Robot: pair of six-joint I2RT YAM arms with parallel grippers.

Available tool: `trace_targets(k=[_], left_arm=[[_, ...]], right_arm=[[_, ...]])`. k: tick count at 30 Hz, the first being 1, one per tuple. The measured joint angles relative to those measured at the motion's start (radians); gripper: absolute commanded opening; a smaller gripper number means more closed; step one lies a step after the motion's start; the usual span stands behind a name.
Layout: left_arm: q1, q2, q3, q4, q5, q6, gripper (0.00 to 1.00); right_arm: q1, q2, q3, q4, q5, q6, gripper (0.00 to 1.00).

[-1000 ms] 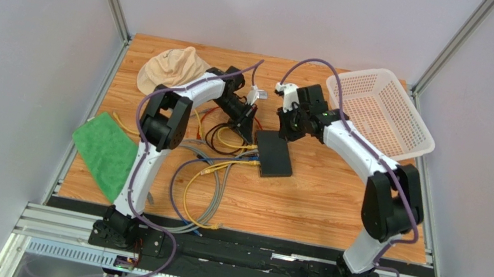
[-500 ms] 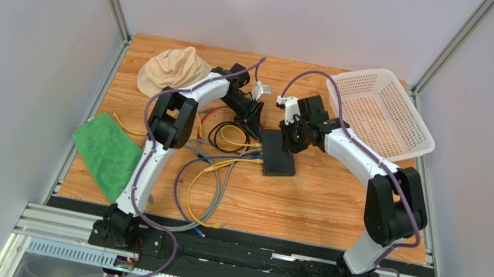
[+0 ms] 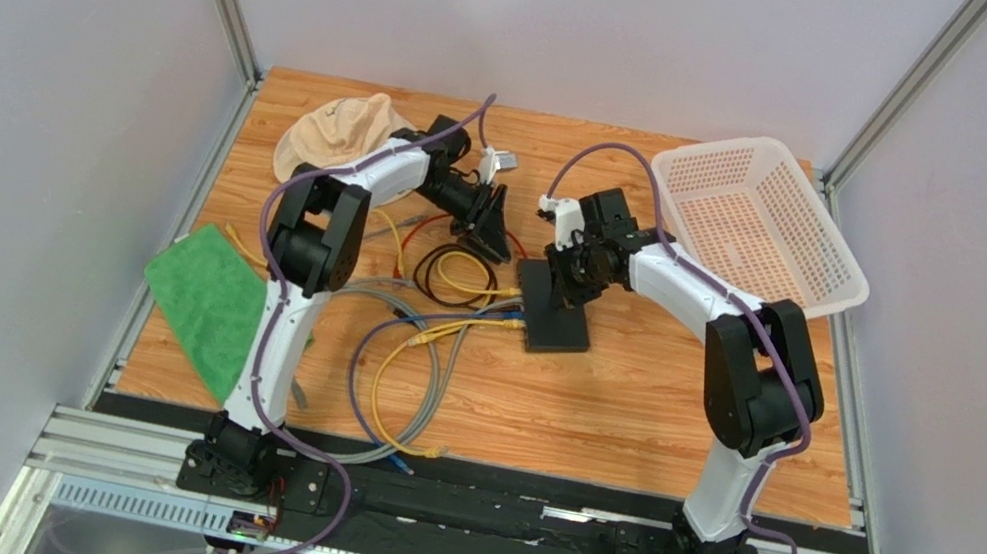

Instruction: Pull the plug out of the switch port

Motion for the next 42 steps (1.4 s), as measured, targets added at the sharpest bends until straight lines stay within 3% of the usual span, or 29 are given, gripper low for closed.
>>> trace_targets(k=[16,38,42], left_arm=[[-0.066,0.078,0.031,-0.021,0.005,0.025,0.36],[-0.081,0.112,0.059,-0.089,0.049,0.096,0.36],[-0.082,0.112,0.060,-0.093,0.053,0.098,0.26]], right_arm=[[0.000,-0.002,-0.008,0.012,0.000,-0.003,0.00],[0.000,-0.005,-0.014,0.019,-0.001,-0.003,0.00],[0.000,-0.005,-0.014,0.019,-0.001,-0.003,0.00]])
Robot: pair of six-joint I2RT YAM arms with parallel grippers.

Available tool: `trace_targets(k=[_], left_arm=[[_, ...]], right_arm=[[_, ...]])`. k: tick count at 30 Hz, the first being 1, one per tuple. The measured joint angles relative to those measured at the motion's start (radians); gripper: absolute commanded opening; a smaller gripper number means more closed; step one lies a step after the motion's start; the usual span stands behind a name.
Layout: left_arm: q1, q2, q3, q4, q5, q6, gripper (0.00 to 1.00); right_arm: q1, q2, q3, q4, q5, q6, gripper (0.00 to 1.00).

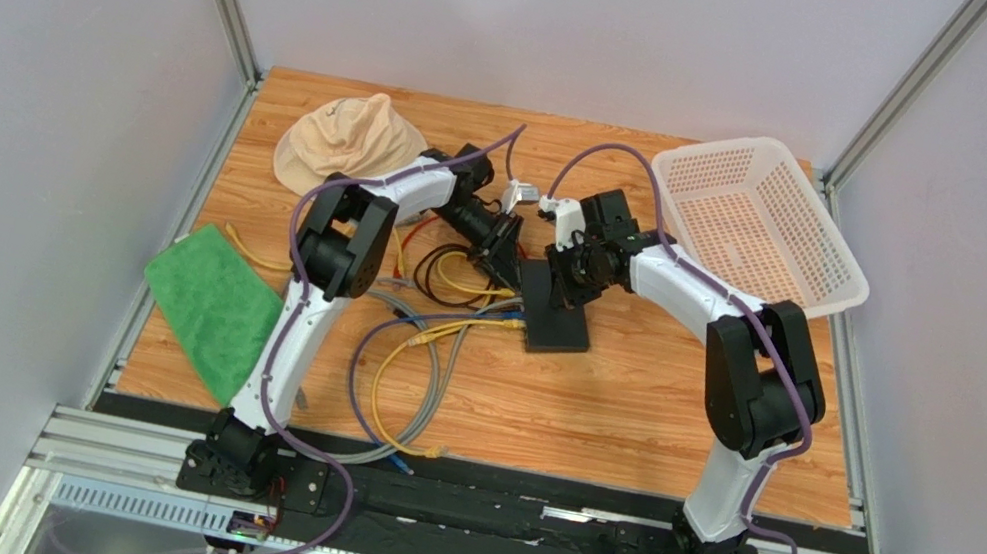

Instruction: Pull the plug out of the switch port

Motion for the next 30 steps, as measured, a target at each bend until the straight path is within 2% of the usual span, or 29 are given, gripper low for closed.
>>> trace_targets(k=[2,3,4,30], left_arm=[[-0.001,0.000,0.000,-0.002,0.004,0.000,0.20],[-0.002,0.000,0.000,-0.002,0.004,0.001,0.05],[-0.002,0.000,0.002,-0.003,0.005,0.002,0.00],[0.002,0.036,0.067,-0.087,0.042,0.114,0.00]], right_arm=[[0.000,0.000,0.000,0.000,0.000,0.000,0.00],[0.000,0.000,0.000,0.000,0.000,0.000,0.00],[0.000,0.000,0.000,0.000,0.000,0.000,0.00],[0.000,0.000,0.000,0.004,0.000,0.000,0.00]])
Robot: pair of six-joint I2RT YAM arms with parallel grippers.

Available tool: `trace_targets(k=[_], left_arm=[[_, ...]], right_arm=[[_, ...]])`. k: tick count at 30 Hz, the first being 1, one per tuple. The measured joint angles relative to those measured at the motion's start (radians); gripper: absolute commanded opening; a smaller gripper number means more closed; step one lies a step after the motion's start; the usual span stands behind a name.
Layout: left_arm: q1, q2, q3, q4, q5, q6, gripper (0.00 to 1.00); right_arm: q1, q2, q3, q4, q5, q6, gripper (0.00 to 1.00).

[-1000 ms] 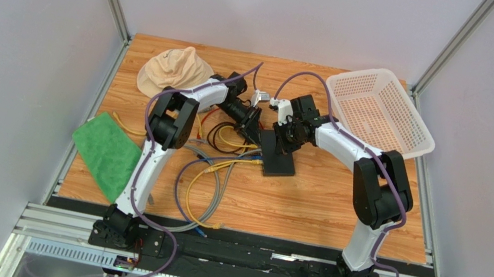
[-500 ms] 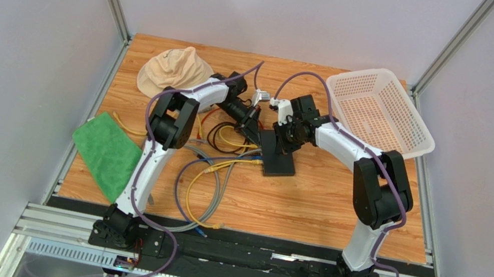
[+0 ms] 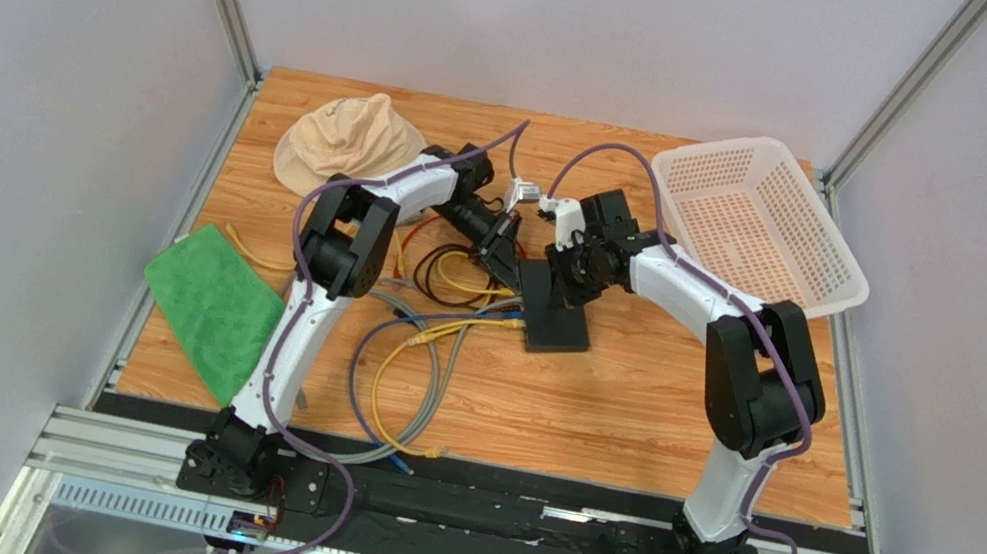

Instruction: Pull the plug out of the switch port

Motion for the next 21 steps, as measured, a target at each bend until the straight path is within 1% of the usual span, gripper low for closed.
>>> trace_targets(k=[10,14,21], left_arm=[[0.001,0.001,0.001,-0.015,0.010,0.060,0.00],[0.004,0.001,0.000,-0.057,0.011,0.109,0.00],[0.018,0.001,-0.009,-0.086,0.021,0.148,0.00]], right_arm=[[0.001,0.000,0.000,0.000,-0.002,0.000,0.00],[0.005,0.000,0.000,0.002,-0.006,0.000,0.00],[0.010,0.001,0.000,0.006,-0.008,0.000,0.00]])
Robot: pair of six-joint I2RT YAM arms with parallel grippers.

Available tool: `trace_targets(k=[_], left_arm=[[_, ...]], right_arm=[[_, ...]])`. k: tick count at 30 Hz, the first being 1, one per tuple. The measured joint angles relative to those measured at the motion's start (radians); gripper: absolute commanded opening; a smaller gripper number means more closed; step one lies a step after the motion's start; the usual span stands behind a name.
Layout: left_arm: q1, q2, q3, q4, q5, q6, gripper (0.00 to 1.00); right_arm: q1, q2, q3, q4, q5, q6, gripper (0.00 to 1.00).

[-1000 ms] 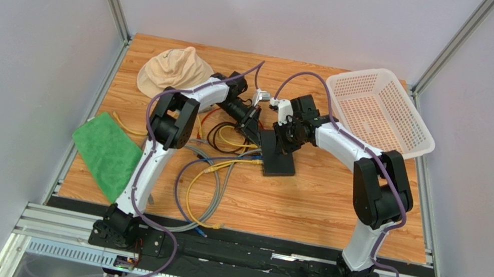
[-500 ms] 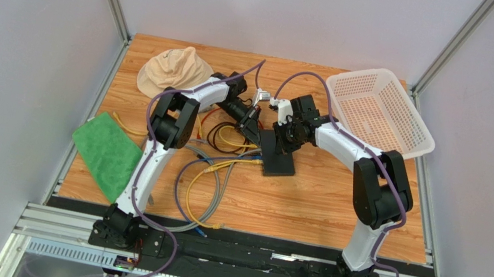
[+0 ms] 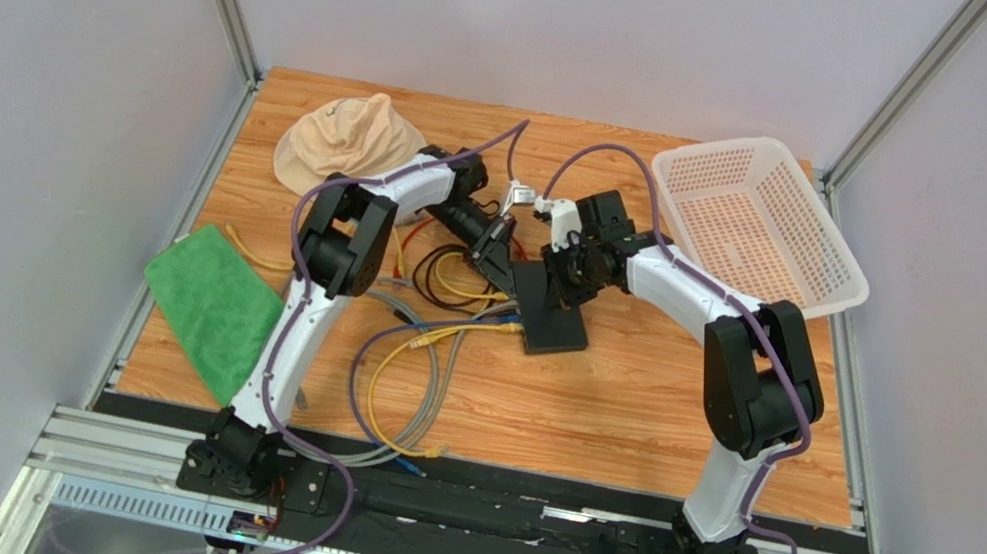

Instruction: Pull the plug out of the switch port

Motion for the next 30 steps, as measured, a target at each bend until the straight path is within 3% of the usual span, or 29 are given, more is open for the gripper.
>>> trace_targets(k=[6,17,25,30], left_arm=[[0.017,-0.001,-0.019,-0.028,0.008,0.000,0.00],[0.044,-0.087,-0.111,-0.056,-0.129,-0.019,0.00],[0.206,-0.220,0.008,-0.040,-0.138,-0.051,0.00],[0.314,-0.274,0.097,-0.041,-0.286,-0.023,0.00]], right_arm=[[0.001,0.000,0.000,0.001,0.000,0.000,0.00],[0.001,0.000,0.000,0.001,0.002,0.001,0.00],[0.001,0.001,0.000,0.001,0.002,0.001,0.00],[0.002,0.001,-0.002,0.004,0.002,0.001,0.00]])
